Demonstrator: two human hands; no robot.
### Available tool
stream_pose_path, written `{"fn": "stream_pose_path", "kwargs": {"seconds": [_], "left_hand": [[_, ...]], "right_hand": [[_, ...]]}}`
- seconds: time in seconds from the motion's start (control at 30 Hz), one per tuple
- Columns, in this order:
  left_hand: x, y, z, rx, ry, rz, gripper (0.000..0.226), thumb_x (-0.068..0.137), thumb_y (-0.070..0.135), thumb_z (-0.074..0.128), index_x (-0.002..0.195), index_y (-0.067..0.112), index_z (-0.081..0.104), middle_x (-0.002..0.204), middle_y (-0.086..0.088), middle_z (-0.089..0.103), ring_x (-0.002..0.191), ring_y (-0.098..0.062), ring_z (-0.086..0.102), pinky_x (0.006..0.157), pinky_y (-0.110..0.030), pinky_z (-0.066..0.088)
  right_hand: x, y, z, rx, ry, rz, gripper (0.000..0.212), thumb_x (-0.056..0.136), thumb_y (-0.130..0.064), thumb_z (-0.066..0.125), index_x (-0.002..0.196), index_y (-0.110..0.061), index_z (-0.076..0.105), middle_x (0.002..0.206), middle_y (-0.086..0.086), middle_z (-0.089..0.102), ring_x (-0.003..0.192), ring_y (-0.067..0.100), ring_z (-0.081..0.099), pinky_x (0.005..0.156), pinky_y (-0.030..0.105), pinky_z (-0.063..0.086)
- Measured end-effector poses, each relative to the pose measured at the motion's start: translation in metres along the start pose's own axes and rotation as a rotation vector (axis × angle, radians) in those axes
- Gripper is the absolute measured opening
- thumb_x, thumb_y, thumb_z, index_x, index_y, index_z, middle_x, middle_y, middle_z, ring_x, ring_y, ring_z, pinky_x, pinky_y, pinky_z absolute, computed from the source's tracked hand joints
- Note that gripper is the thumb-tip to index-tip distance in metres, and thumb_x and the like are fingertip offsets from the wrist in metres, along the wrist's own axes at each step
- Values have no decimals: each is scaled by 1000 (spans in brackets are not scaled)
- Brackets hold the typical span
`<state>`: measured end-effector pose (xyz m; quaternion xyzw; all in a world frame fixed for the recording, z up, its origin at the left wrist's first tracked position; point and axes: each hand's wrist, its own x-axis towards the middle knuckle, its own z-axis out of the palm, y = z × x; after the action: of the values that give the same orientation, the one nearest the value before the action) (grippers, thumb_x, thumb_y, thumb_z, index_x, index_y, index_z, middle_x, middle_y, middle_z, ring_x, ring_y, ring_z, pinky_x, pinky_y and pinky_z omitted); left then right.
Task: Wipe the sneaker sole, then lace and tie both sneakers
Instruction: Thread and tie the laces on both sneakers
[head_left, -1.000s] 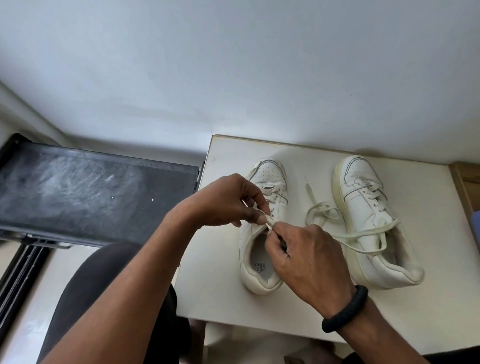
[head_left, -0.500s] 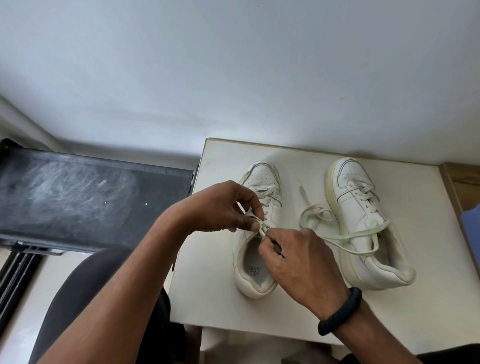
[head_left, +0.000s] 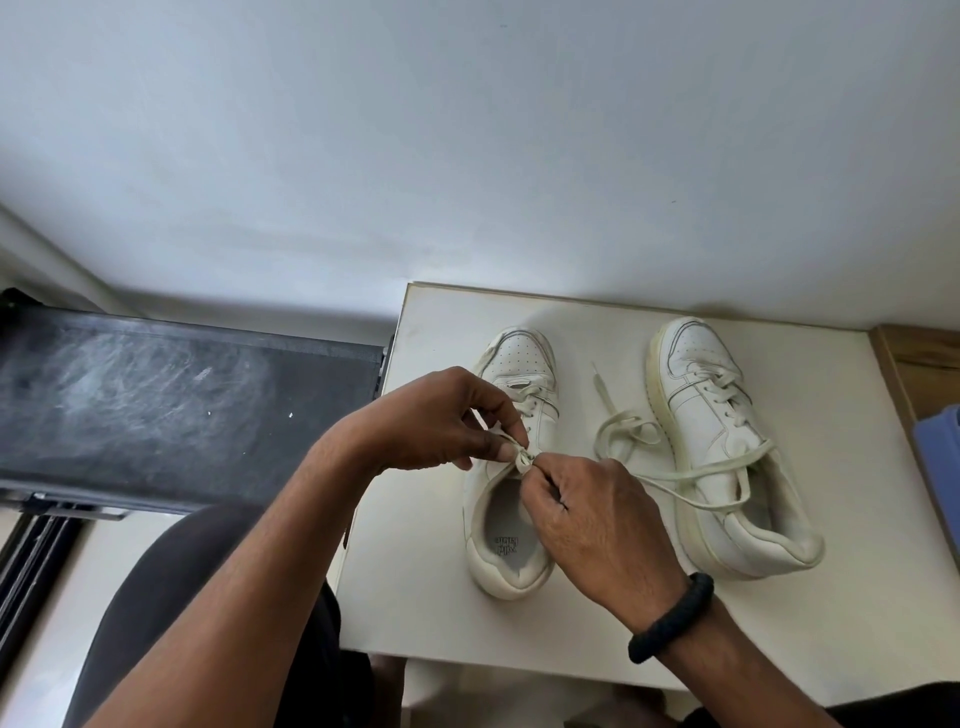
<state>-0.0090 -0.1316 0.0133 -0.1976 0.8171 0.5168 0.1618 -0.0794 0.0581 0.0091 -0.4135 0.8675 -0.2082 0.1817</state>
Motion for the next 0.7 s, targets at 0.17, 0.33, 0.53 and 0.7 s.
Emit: {"fn": "stream_pose_path", "kwargs": {"seconds": [0.17, 0.33, 0.53, 0.7], "left_hand": [[1, 2, 2, 5, 22, 28, 9, 87, 24, 84, 90, 31, 79, 86, 6, 78, 80, -18, 76, 83, -40, 64], [1, 3, 4, -85, 21, 27, 9, 89, 12, 80, 95, 19, 81, 89, -7, 78, 82, -23, 75, 77, -31, 65], [0, 4, 7, -79, 61, -43, 9, 90, 10, 79, 99, 12, 81, 72, -4, 73, 73, -15, 73, 69, -32, 65], [0, 3, 9, -46, 98, -37, 6, 89, 9, 79, 95, 11, 81, 68, 2, 74, 72, -14, 76, 67, -29, 65]], "right_hand": [[2, 0, -2, 25, -41, 25, 37, 95, -33, 42, 60, -19, 44, 52, -4, 46, 49, 13, 44, 49, 28, 36], [3, -4, -6, -6, -52, 33, 35, 97, -35, 39, 68, -20, 50, 58, -4, 52, 52, 11, 47, 49, 28, 39], [-5, -17, 1, -316, 122, -49, 34, 93, -37, 33, 66, -24, 49, 48, -5, 44, 40, 19, 47, 44, 25, 27], [-5, -15, 8, -385, 195, -65, 32, 89, -36, 46, 60, -23, 53, 41, -5, 45, 32, 14, 31, 40, 20, 19]]}}
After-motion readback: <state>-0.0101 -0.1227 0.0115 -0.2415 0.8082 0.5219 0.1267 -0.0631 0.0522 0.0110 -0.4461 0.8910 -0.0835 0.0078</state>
